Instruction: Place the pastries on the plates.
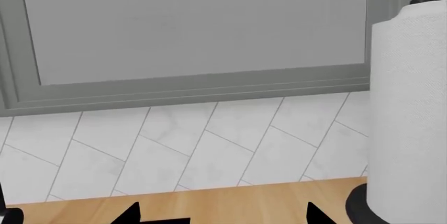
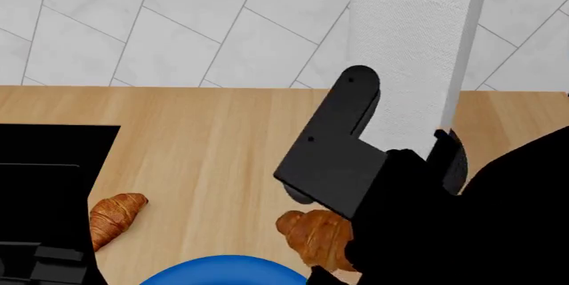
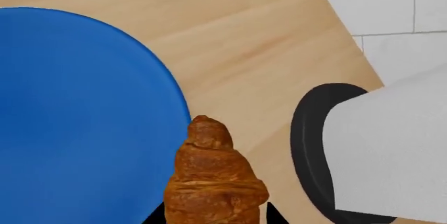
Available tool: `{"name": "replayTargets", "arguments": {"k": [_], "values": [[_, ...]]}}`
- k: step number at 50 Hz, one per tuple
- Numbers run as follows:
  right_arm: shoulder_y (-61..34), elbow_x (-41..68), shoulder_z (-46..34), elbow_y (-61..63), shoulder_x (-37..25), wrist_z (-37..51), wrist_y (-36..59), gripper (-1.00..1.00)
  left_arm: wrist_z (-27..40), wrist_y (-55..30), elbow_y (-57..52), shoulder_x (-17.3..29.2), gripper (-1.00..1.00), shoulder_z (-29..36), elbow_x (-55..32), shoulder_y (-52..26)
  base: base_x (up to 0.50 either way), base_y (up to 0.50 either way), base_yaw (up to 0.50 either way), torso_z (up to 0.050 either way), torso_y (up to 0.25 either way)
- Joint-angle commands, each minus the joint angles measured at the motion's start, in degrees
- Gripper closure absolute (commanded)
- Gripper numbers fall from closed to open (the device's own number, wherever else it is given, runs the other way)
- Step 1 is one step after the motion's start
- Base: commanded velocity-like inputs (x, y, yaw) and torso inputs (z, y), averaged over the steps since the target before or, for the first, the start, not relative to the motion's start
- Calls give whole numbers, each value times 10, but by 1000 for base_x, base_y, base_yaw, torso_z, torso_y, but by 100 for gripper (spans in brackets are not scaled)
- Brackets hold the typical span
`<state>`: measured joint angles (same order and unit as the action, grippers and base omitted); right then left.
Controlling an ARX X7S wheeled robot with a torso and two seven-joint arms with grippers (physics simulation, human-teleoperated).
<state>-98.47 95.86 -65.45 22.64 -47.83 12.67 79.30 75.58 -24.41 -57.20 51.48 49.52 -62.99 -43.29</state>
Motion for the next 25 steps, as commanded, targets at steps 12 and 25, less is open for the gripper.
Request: {"name": "replayTargets", "arguments": {"k": [12, 25], "values": [[12, -33, -8, 24, 76, -42, -26, 100, 4, 3, -3, 0, -100, 5, 4, 3, 0, 0, 0, 0, 0], [21, -11, -12, 39, 106, -36, -41, 100, 6, 4, -4, 0, -100, 8, 6, 4, 0, 0, 0, 0, 0]]}}
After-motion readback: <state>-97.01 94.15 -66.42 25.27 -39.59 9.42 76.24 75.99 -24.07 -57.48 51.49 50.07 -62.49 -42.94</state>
